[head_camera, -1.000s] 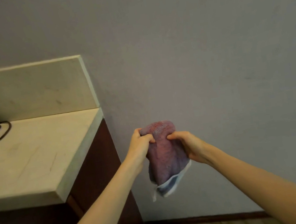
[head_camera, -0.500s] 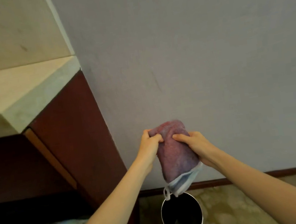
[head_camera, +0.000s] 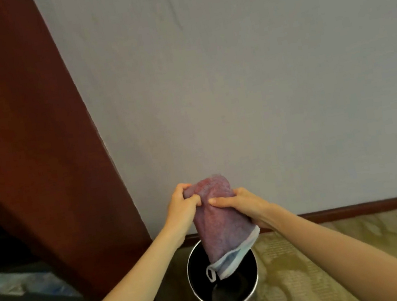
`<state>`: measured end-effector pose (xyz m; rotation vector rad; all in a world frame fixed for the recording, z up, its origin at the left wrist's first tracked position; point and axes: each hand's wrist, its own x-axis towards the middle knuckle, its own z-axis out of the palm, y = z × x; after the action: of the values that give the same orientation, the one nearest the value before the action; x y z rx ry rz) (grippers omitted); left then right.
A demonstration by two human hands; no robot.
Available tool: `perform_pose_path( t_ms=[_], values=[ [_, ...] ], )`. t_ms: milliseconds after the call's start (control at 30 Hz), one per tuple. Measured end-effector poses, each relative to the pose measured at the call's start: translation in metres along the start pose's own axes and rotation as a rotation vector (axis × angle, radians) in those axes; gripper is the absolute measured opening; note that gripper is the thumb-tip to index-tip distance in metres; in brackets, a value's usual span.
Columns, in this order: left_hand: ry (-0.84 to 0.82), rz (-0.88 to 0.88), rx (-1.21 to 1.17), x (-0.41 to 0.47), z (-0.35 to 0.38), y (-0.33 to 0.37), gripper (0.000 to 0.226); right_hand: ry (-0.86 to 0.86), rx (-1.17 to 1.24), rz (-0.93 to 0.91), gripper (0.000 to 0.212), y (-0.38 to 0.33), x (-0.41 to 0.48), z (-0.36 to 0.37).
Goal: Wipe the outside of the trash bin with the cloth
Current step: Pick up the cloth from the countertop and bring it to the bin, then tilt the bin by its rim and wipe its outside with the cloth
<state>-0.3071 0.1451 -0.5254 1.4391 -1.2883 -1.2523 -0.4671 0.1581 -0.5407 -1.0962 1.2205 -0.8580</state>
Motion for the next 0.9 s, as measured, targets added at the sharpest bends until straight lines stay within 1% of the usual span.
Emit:
perform_pose_path(
  t_ms=[67,167,333,433,500,533,633,700,767,833,900],
  values=[
    [-0.007,0.007,0.007,0.007,0.011,-0.039,0.027,-0.008,-0.038,-0.010,0.049,0.033,0.011,-0.007],
    [-0.023,0.020,-0.004,0.014,0.028,-0.087,0.024,0.026,-0.059,-0.016,0.038,0.079,0.025,-0.017],
    [-0.047,0.065,-0.022,0.024,0.050,-0.139,0.021,0.076,-0.042,-0.057,0.033,0.135,0.039,-0.030],
    [-0.071,0.111,-0.012,0.028,0.060,-0.160,0.022,0.112,0.015,-0.094,0.038,0.157,0.045,-0.038],
    [-0.088,0.152,-0.001,0.030,0.064,-0.173,0.029,0.134,0.061,-0.114,0.041,0.172,0.047,-0.043],
    [-0.100,0.164,0.010,0.031,0.066,-0.180,0.032,0.147,0.090,-0.124,0.039,0.181,0.048,-0.046],
    [-0.158,0.146,0.019,0.032,0.072,-0.208,0.034,0.232,0.223,-0.159,0.020,0.210,0.046,-0.056],
    [-0.169,0.120,0.099,0.030,0.074,-0.233,0.027,0.336,0.336,-0.172,0.016,0.230,0.042,-0.067],
    [-0.192,0.127,0.277,0.027,0.076,-0.261,0.016,0.434,0.435,-0.155,0.021,0.249,0.037,-0.081],
    [-0.292,0.141,0.454,0.019,0.080,-0.284,0.014,0.512,0.538,-0.114,0.031,0.269,0.031,-0.094],
    [-0.437,0.125,0.585,0.007,0.088,-0.300,0.021,0.586,0.608,-0.069,0.038,0.288,0.024,-0.105]
  ],
)
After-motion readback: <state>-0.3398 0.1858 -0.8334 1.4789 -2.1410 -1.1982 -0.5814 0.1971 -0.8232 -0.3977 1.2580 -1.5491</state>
